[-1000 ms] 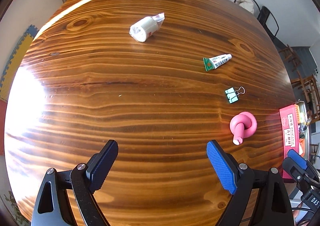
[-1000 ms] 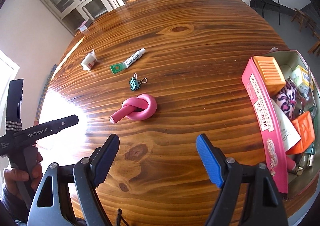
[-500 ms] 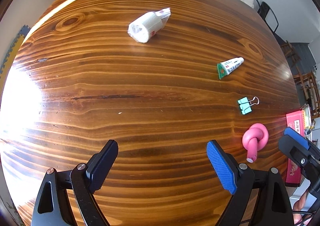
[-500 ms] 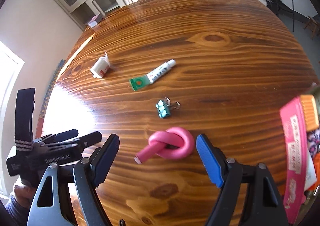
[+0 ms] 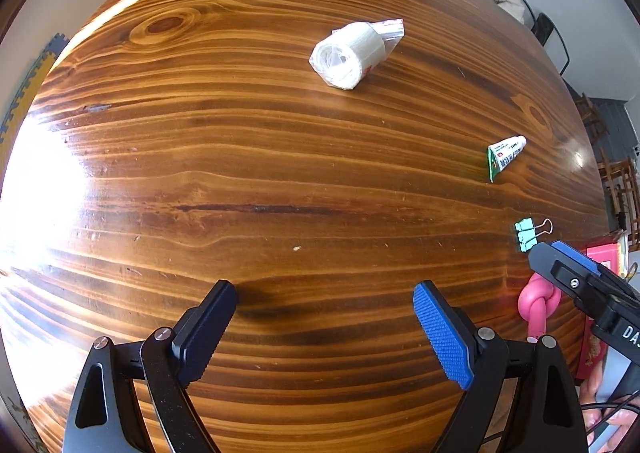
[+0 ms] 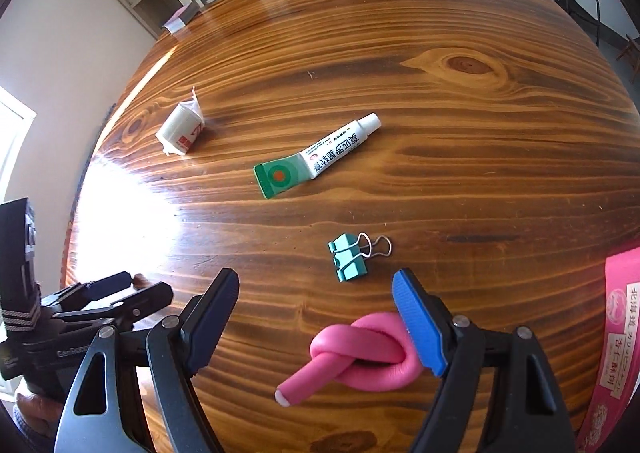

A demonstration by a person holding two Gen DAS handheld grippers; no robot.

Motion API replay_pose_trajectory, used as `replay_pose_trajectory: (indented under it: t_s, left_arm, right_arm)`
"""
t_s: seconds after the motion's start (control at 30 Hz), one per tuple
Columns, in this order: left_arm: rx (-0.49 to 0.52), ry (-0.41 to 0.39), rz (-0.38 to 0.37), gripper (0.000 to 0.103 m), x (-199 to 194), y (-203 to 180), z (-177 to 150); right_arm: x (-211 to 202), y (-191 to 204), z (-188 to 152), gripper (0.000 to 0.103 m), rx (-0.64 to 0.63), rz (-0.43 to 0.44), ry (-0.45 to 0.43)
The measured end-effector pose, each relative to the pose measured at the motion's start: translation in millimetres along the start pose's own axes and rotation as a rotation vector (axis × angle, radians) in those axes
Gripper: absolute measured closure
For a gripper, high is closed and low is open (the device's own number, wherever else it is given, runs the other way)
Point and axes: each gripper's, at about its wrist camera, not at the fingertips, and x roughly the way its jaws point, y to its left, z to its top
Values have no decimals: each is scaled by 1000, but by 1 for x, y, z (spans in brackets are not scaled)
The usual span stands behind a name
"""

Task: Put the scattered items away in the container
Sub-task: 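Lower the right tool onto the teal binder clip and close on it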

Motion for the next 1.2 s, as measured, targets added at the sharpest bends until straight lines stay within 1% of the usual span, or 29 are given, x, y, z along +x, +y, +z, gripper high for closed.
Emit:
replay_pose_trajectory:
  t_s: [0.1, 0.13, 0.17, 0.23, 0.4, 0.43, 0.47, 0.57, 0.63, 0.77, 0.8, 0.83, 0.87, 0.93, 1.07, 1.2]
  left_arm:
    - [4, -4, -3, 11, 0, 1, 3]
    - [5, -5, -4, 11, 0, 1, 4]
    - [6, -6, -4, 11, 0, 0, 5]
    - [9, -8, -4, 11, 0, 0, 6]
    - [18, -11, 2, 11, 1, -4, 7]
    - [19, -11, 3, 11, 1, -5, 7]
    - [20, -10, 3, 11, 2, -6, 9]
    - [19, -8, -1, 11, 3, -5, 14]
    - [19, -7, -3, 11, 7, -2, 16]
    - [24, -6, -9, 11, 11, -10, 22]
    - [29, -9, -12, 11, 10, -12, 24]
    - [35, -13, -13, 11, 9, -15, 26]
    - [43, -18, -15, 11, 8, -18, 28]
    - [24, -37, -13, 11, 7, -25, 38]
    - [83, -79, -30, 11, 2, -49, 53]
    - [182, -120, -42, 11, 1, -79, 68]
  right_arm:
    - [7, 2, 2, 21, -7, -21, 6]
    - [9, 3, 3, 22, -11, -35, 7]
    - [11, 4, 3, 26, -16, -51, 7]
    - [15, 4, 4, 31, -20, -76, 10]
    - [17, 5, 7, 40, -38, -137, -22]
    - [18, 6, 8, 43, -44, -148, -28]
    - [18, 6, 9, 50, -54, -167, -36]
    - [18, 6, 9, 63, -87, -207, -51]
    - [17, 6, 7, 63, -101, -205, -54]
    - [10, -2, -3, 64, -109, -198, -54]
    - [8, -5, -5, 73, -104, -193, -56]
    - [5, -7, -6, 79, -99, -187, -56]
    - [2, -9, -8, 81, -90, -180, -53]
    - [-1, -16, -11, 83, -73, -176, -45]
    - [-6, -26, -16, 87, -46, -158, -48]
    - [-13, -37, -19, 90, -18, -135, -54]
